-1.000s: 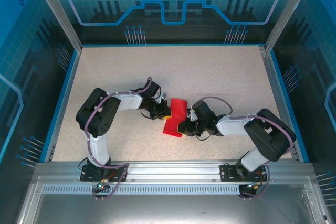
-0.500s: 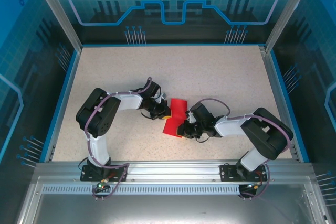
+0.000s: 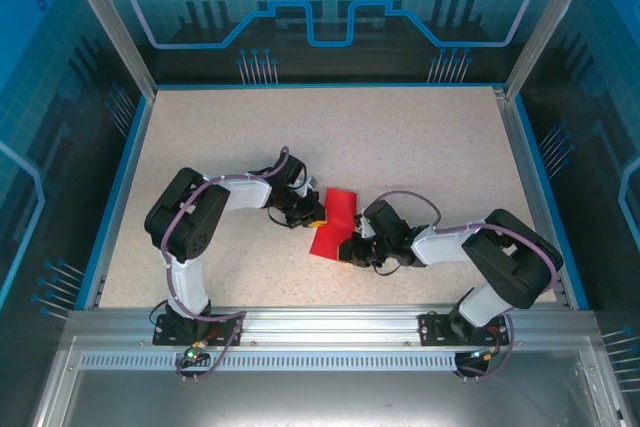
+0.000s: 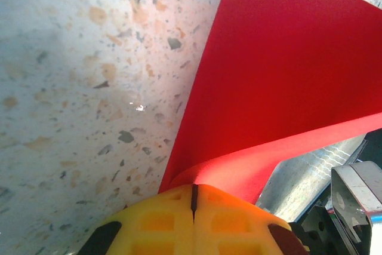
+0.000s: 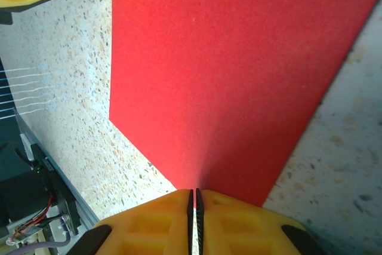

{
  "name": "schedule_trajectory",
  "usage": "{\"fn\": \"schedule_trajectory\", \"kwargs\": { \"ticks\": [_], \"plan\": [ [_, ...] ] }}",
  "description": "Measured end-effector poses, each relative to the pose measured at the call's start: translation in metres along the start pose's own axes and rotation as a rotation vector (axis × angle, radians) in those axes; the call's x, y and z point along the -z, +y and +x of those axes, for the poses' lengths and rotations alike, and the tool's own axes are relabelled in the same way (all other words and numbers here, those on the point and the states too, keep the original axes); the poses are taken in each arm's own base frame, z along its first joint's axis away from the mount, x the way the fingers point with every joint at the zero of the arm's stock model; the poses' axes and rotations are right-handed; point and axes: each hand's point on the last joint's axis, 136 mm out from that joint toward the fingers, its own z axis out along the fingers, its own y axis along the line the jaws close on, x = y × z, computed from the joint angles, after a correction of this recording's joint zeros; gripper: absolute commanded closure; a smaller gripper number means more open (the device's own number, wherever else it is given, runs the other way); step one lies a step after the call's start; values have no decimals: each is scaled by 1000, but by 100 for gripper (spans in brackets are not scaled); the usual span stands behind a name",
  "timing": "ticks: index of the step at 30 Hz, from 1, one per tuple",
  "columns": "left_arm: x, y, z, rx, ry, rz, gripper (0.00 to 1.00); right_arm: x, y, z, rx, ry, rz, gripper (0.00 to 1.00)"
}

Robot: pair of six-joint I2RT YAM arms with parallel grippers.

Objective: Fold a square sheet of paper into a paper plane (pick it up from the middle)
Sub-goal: Fold the square sheet of paper in half at the center of the table.

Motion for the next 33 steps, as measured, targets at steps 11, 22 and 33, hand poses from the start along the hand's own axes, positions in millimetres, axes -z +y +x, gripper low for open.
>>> {"fn": "schedule_trajectory", "kwargs": {
  "ticks": [11,22,33],
  "plan": [
    [0,0,0,0,3,2,100,3,1,0,-3,-11,-10,86],
    [0,0,0,0,3,3,100,3,-3,3,-2,3,21,88],
    [-1,0,1,1,6,4,100,46,12,-62,-29,-174,-43,87]
  ]
}}
